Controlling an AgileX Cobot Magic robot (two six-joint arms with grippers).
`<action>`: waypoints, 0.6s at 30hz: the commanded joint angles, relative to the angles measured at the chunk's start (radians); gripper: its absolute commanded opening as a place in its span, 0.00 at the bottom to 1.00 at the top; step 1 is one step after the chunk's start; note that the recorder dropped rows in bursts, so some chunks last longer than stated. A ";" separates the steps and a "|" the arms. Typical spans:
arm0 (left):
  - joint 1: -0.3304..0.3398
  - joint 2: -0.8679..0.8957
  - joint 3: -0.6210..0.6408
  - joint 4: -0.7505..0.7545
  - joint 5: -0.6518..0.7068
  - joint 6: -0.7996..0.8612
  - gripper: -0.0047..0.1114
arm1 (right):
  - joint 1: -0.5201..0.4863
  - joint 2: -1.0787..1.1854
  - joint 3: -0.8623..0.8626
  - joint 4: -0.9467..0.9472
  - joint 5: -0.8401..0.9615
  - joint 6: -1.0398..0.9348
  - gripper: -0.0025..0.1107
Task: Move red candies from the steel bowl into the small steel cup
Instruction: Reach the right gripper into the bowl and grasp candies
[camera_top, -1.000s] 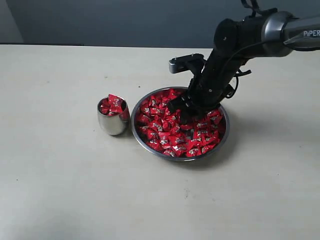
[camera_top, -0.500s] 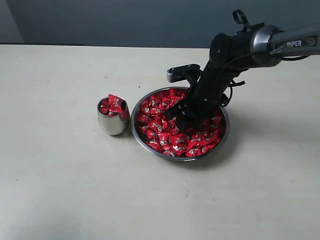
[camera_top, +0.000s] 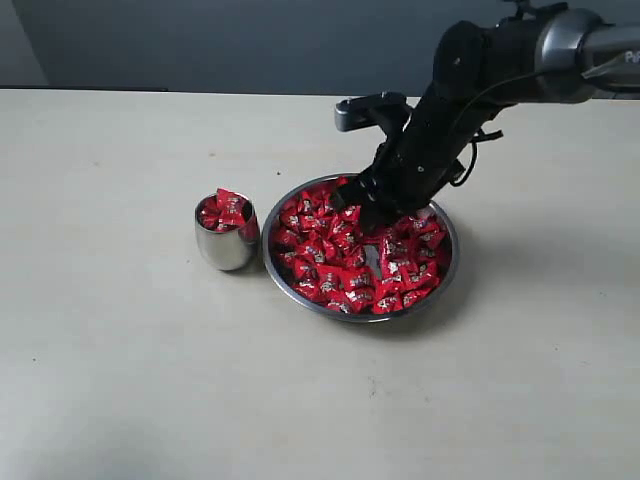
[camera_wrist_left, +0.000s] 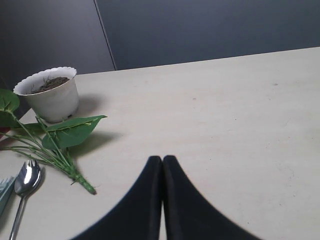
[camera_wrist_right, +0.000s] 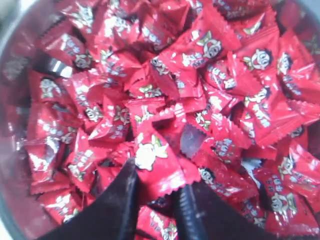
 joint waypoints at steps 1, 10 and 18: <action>-0.001 -0.004 0.005 0.002 -0.011 -0.004 0.04 | -0.004 -0.077 0.004 -0.003 0.044 -0.003 0.02; -0.001 -0.004 0.005 0.002 -0.008 -0.004 0.04 | -0.004 -0.106 0.004 0.001 0.044 -0.085 0.04; -0.001 -0.004 0.005 0.002 -0.008 -0.004 0.04 | -0.004 0.042 0.004 0.107 0.023 -0.172 0.32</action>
